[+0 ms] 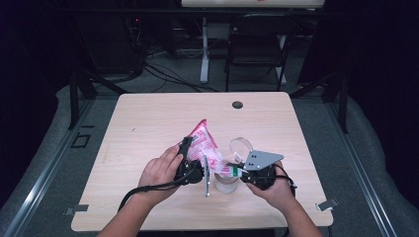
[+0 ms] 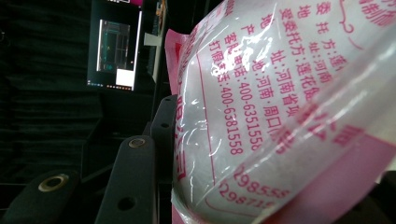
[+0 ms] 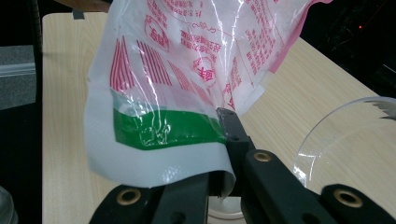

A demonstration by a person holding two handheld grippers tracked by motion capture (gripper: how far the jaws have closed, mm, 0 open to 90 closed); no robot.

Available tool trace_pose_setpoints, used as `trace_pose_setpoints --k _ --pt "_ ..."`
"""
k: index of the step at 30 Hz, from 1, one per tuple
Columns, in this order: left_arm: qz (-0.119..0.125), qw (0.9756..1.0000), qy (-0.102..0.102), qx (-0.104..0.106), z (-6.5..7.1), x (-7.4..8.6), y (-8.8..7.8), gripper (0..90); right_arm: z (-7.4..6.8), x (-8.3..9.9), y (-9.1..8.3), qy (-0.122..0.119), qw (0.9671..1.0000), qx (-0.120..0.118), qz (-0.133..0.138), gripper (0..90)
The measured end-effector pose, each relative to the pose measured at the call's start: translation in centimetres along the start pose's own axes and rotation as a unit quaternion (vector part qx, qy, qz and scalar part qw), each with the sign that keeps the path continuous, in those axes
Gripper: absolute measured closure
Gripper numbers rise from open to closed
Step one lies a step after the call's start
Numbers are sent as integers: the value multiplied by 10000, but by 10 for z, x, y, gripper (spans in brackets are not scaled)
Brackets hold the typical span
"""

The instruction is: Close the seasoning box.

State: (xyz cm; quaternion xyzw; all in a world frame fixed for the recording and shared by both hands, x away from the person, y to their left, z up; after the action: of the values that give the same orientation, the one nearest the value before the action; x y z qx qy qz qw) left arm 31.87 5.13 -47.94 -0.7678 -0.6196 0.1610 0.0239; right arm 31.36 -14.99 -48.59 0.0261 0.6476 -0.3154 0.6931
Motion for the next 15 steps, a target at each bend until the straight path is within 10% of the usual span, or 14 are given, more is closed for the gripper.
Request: trace_pose_setpoints --k 15 --pt "22 10000 45 -57 -1 -1 0 601 0 0 0 5 10000 4 -10 900"
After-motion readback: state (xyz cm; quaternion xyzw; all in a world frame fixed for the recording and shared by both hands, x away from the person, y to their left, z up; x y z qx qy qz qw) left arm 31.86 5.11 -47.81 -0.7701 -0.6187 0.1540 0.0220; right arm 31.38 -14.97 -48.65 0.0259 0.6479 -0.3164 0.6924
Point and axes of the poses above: each handheld gripper's, and its own axes: y roughly forward along the jaws, x roughly out of its underside, z roughly to its right, the point moved 3 cm from there along y, roughly forward along the jaws, and after that the axes turned 8 degrees about z, right-handed, at the moved point
